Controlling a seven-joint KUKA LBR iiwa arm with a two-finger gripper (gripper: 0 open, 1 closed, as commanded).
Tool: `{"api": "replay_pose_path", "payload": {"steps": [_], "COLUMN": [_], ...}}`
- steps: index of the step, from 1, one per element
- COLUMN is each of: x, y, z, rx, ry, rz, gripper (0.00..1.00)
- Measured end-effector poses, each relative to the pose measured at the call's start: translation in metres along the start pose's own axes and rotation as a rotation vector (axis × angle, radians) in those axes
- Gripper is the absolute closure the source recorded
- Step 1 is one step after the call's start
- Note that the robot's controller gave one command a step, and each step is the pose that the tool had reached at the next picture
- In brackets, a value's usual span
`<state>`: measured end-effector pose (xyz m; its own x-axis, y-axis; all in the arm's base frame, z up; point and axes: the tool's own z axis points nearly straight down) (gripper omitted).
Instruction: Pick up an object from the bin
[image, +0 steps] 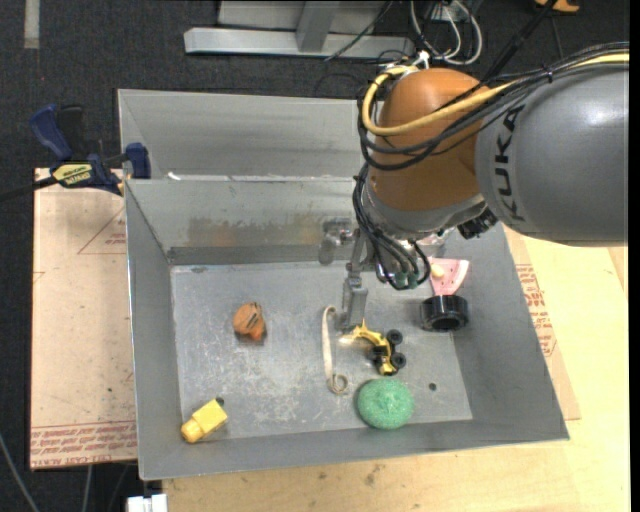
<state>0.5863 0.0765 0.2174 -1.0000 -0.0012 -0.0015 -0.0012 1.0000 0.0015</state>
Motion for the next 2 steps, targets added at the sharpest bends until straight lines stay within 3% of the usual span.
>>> {"api": "replay_pose_path", "payload": {"steps": [1, 2], "x": [-0.005, 0.004], "y": [-0.020, -0.073], "z": [0.040, 0.055], "rx": [-0.002, -0.001], "ry": [-0.009, 0.006], "rz": [0.002, -0.074], "gripper": [0.00, 0.00]}}
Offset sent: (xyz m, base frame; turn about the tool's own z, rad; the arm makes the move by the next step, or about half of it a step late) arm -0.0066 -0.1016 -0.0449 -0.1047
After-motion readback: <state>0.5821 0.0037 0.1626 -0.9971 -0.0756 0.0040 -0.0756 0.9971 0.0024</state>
